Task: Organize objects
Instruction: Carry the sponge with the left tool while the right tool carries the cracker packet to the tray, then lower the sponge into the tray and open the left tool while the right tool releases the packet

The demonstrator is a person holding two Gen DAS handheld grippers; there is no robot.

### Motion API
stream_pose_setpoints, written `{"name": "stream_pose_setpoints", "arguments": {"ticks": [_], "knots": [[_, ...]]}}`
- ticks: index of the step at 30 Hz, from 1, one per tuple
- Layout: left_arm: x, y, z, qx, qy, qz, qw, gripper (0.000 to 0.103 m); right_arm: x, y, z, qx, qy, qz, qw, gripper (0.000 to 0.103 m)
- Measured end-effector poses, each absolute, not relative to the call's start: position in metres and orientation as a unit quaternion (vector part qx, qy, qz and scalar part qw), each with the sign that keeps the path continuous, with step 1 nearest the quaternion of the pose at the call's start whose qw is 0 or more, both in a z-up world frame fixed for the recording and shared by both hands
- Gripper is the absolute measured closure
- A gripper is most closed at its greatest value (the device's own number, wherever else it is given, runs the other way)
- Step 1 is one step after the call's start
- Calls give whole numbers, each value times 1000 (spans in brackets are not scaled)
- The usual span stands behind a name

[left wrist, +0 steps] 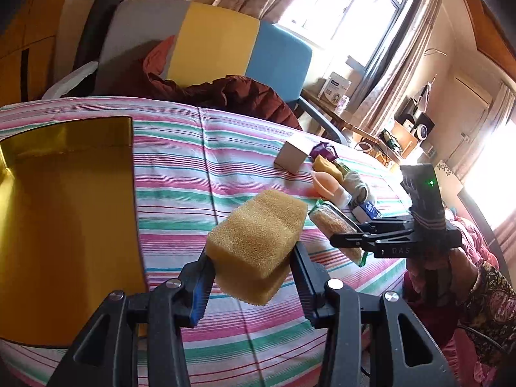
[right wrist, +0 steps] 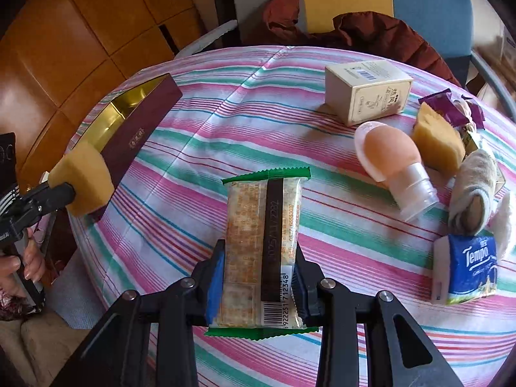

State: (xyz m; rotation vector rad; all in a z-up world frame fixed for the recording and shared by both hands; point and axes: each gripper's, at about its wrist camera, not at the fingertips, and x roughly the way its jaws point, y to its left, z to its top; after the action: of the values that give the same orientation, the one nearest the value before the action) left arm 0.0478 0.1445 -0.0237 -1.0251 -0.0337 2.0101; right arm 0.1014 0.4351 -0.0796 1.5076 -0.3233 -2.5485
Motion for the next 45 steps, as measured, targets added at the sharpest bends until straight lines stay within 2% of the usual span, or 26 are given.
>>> {"name": "stream_pose_setpoints", "arguments": {"ticks": [7,15,19,24,30,33,37,45], "knots": [[5,101,-27,-428,-53,822,372,57,95,405,-80,503,-140,-849,82,66],[-58,51,-33,-456,-83,844,270,57,69,350,-55,476,-161,-855,129,66],[-98,26,-48,-499,-104,832,221,57,51,317,-42,474,-153,-853,155,66],[-127,8,-53,-503,-107,838,180,57,26,274,-30,477,-130,-851,176,66],[-165,0,-57,-509,-113,842,136,46,-8,225,-26,493,-107,-842,192,66],[-181,-16,-60,-515,-152,835,119,44,-22,207,-30,504,-102,-835,195,66],[-182,-35,-57,-502,-203,832,120,43,-36,192,-42,523,-113,-824,186,66],[-127,-56,-37,-447,-206,863,114,43,-78,159,-63,546,-122,-811,173,66]]}}
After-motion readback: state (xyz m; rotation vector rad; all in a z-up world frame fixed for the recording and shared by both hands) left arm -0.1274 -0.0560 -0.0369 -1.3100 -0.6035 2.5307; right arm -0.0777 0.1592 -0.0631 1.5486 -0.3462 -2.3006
